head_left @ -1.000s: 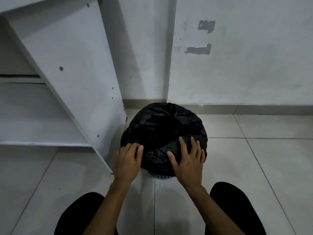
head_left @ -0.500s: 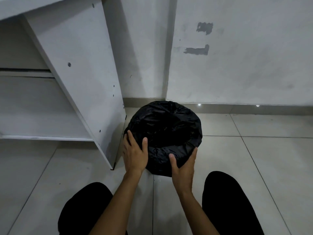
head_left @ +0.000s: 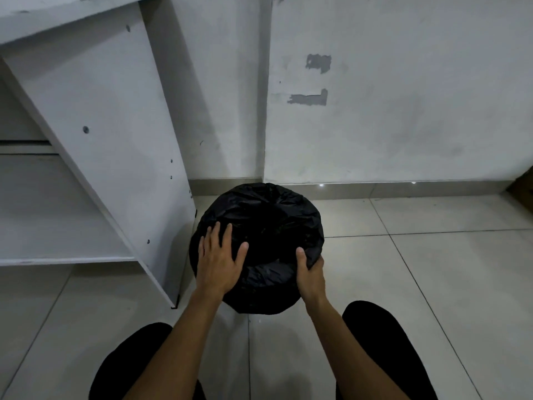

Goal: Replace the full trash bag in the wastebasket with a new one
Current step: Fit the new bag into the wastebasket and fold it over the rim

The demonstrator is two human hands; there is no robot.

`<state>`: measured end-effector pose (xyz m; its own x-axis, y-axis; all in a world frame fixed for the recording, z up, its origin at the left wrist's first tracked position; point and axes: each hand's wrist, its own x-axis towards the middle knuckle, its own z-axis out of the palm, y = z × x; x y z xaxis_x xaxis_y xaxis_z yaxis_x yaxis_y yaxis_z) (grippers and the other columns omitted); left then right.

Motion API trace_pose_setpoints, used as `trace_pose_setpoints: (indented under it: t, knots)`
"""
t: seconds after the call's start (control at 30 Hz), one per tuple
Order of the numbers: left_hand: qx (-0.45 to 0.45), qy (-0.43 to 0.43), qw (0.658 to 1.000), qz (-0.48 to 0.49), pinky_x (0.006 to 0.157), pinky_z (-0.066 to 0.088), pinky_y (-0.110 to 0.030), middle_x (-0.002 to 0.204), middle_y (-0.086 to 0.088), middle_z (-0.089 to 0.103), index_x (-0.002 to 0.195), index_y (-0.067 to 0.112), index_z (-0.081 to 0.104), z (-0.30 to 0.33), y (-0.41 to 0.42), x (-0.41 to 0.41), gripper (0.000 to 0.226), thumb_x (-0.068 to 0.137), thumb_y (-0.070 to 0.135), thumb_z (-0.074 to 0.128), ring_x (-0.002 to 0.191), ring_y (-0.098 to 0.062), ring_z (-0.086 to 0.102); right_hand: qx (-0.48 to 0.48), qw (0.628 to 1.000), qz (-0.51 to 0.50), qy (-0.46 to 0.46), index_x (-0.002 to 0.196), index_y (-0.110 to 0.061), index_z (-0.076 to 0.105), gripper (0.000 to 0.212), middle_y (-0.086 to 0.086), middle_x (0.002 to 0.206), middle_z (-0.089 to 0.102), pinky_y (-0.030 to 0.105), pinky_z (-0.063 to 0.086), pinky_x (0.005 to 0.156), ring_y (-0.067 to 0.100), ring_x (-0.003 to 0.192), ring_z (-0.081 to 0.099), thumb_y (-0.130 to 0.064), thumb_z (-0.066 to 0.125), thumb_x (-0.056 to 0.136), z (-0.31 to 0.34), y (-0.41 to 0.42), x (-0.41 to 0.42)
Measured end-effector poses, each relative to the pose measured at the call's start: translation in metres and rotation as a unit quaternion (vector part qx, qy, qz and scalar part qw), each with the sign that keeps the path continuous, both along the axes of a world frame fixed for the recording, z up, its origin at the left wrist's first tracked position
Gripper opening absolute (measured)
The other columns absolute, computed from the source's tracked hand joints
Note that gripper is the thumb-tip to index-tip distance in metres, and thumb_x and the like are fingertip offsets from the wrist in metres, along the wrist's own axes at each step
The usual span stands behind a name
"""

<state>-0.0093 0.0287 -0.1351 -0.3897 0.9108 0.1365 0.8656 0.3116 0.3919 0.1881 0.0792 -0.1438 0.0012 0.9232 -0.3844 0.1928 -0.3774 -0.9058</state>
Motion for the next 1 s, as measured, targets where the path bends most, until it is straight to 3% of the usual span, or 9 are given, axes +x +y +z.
trace_pose_setpoints:
  t: [0.1, 0.2, 0.3, 0.37, 0.47, 0.57, 0.7, 0.9, 1.0]
  knots:
    - [0.052, -0.018, 0.998, 0.005, 0.120, 0.019, -0.049, 0.159, -0.015, 0.025, 0.151, 0.014, 0.034, 0.005, 0.005, -0.008, 0.078, 0.094, 0.064, 0.018, 0.148, -0.033, 0.019, 0.016, 1.000, -0.003, -0.024, 0.159, -0.019, 0.016, 0.088, 0.011, 0.159, 0.033, 0.047, 0.034, 0.117, 0.032, 0.144, 0.036, -0.068, 0.046, 0.091, 0.001, -0.004, 0.005]
    - [0.057, -0.024, 0.998, -0.002, 0.119, 0.020, -0.052, 0.158, -0.015, 0.028, 0.150, 0.014, 0.035, 0.012, 0.020, -0.028, 0.076, 0.095, 0.063, 0.017, 0.146, -0.034, 0.022, 0.197, 0.961, -0.058, -0.186, 0.158, -0.019, 0.017, 0.084, 0.011, 0.162, 0.023, 0.048, 0.028, 0.120, 0.026, 0.150, 0.022, -0.066, 0.040, 0.093, 0.024, -0.003, -0.003]
    - [0.005, -0.018, 0.999, -0.029, 0.120, 0.018, -0.049, 0.161, -0.010, 0.023, 0.154, 0.019, 0.026, 0.015, 0.043, -0.053, 0.076, 0.096, 0.065, 0.012, 0.147, -0.031, 0.022, 0.316, 0.921, 0.080, -0.213, 0.158, -0.027, 0.021, 0.073, 0.008, 0.161, 0.027, 0.043, 0.027, 0.120, 0.022, 0.148, 0.025, -0.061, 0.041, 0.097, 0.047, 0.015, -0.035]
    - [-0.045, -0.049, 0.997, -0.037, 0.121, 0.017, -0.046, 0.164, -0.006, 0.014, 0.157, 0.021, 0.016, 0.011, 0.056, -0.067, 0.070, 0.099, 0.060, 0.016, 0.149, -0.028, 0.017, 0.264, 0.919, 0.203, -0.210, 0.159, -0.033, 0.013, 0.074, 0.009, 0.164, 0.020, 0.043, 0.020, 0.122, 0.024, 0.151, 0.017, -0.065, 0.036, 0.097, 0.048, 0.033, -0.066]
    - [-0.086, -0.080, 0.992, -0.045, 0.121, 0.015, -0.046, 0.165, -0.003, 0.003, 0.158, 0.020, 0.008, 0.004, 0.061, -0.075, 0.065, 0.102, 0.053, 0.017, 0.151, -0.027, 0.009, 0.149, 0.919, 0.257, -0.259, 0.160, -0.035, 0.003, 0.076, 0.014, 0.167, 0.006, 0.048, 0.010, 0.122, 0.030, 0.154, 0.007, -0.070, 0.026, 0.096, 0.037, 0.056, -0.106]
    - [-0.086, -0.075, 0.992, -0.045, 0.122, 0.012, -0.043, 0.165, -0.001, -0.005, 0.157, 0.016, 0.004, 0.001, 0.054, -0.073, 0.064, 0.103, 0.048, 0.015, 0.151, -0.026, 0.005, 0.050, 0.924, 0.234, -0.298, 0.159, -0.034, -0.002, 0.082, 0.017, 0.167, 0.001, 0.052, 0.005, 0.121, 0.035, 0.153, 0.004, -0.077, 0.016, 0.092, 0.020, 0.070, -0.134]
    - [-0.065, -0.073, 0.994, -0.043, 0.121, 0.012, -0.039, 0.165, -0.001, -0.008, 0.157, 0.012, 0.004, -0.003, 0.052, -0.070, 0.064, 0.103, 0.046, 0.015, 0.151, -0.024, 0.004, -0.062, 0.944, 0.171, -0.274, 0.159, -0.034, -0.005, 0.088, 0.020, 0.166, -0.003, 0.057, 0.003, 0.121, 0.039, 0.152, 0.002, -0.083, 0.006, 0.086, -0.002, 0.086, -0.149]
    - [-0.053, -0.069, 0.995, -0.053, 0.120, 0.012, -0.037, 0.164, 0.001, -0.012, 0.157, 0.011, -0.001, -0.009, 0.053, -0.072, 0.065, 0.103, 0.044, 0.018, 0.151, -0.023, 0.005, -0.146, 0.959, 0.118, -0.213, 0.160, -0.023, -0.001, 0.093, 0.024, 0.164, 0.004, 0.055, 0.006, 0.122, 0.042, 0.150, 0.007, -0.081, 0.007, 0.088, -0.044, 0.114, -0.162]
    - [-0.040, -0.067, 0.995, -0.055, 0.120, 0.011, -0.034, 0.164, 0.002, -0.013, 0.156, 0.013, -0.003, -0.011, 0.052, -0.073, 0.072, 0.099, 0.054, 0.010, 0.151, -0.020, 0.004, -0.196, 0.969, 0.078, -0.128, 0.160, -0.015, 0.002, 0.098, 0.021, 0.164, 0.010, 0.051, 0.010, 0.123, 0.040, 0.150, 0.013, -0.081, 0.010, 0.089, -0.070, 0.128, -0.174]
